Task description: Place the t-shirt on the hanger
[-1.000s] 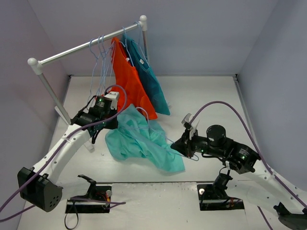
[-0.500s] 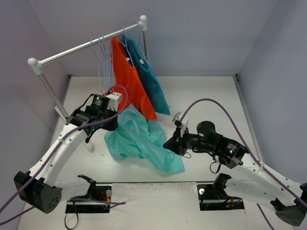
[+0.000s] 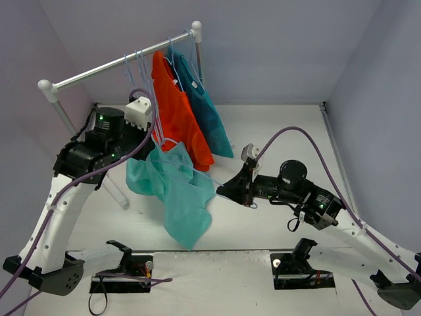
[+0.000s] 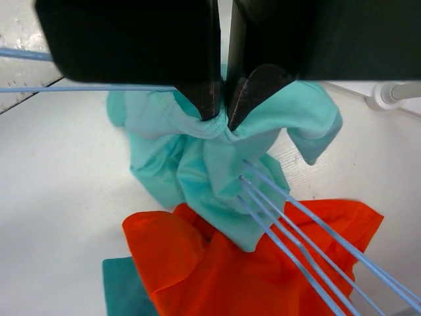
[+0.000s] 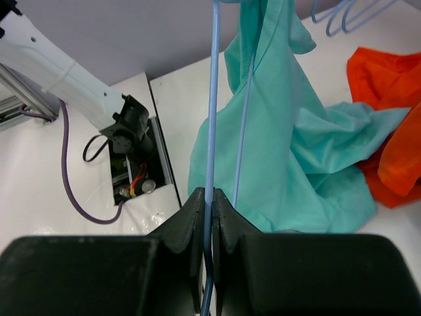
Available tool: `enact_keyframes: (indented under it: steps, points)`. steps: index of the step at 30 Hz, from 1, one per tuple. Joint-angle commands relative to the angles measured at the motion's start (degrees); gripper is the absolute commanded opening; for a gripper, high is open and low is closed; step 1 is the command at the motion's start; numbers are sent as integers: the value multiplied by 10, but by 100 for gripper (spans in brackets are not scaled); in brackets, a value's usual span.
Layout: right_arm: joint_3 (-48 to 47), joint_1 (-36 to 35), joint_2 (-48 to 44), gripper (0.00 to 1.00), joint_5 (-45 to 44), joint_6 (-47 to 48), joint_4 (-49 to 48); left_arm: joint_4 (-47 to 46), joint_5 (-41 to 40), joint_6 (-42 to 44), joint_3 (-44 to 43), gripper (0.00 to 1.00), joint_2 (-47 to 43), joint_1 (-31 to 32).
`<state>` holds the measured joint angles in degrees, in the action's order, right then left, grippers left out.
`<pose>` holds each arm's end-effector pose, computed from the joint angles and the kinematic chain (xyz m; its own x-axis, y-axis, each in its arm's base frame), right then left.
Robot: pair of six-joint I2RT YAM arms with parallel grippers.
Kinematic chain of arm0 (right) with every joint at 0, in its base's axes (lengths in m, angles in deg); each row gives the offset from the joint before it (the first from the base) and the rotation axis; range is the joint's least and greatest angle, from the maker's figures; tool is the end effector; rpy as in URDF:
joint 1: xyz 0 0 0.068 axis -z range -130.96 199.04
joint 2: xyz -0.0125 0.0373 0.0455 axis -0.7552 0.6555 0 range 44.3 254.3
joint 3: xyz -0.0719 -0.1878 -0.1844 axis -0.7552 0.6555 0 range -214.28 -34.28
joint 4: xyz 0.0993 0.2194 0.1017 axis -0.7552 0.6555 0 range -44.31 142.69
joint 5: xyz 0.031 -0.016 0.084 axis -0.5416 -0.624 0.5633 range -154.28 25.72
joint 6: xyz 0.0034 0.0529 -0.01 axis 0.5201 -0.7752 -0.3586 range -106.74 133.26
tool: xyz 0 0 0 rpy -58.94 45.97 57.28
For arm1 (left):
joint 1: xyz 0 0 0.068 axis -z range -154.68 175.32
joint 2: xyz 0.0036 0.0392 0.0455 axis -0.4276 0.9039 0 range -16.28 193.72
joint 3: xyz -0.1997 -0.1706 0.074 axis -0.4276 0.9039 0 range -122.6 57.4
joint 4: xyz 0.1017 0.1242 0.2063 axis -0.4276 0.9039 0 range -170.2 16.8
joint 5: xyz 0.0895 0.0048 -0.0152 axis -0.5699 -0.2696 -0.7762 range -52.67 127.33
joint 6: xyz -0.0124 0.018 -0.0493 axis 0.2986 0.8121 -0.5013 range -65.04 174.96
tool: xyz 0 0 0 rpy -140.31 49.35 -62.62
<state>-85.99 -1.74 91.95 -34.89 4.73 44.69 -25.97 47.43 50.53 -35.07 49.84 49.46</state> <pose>0.1046 0.1559 0.3951 -0.0907 0.0932 -0.9915 -0.9815 0.1601 0.1049 0.1820 -0.0886 0.4665 -0.4675 0.1262 -0.8749 0.5095 0.8473 -0.1501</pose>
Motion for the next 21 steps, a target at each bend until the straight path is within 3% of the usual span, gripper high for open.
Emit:
enact_keyframes:
  steps: [1,18,21]
  points:
    - [-41,-5,7,0,8,8,-117,10,26,8,-34,0,-31,-3]
    - [-77,-5,81,0,-1,6,-320,23,50,-37,-221,0,-5,-2]
    - [-98,-5,82,0,-1,17,-322,24,8,-58,-249,0,-12,-2]
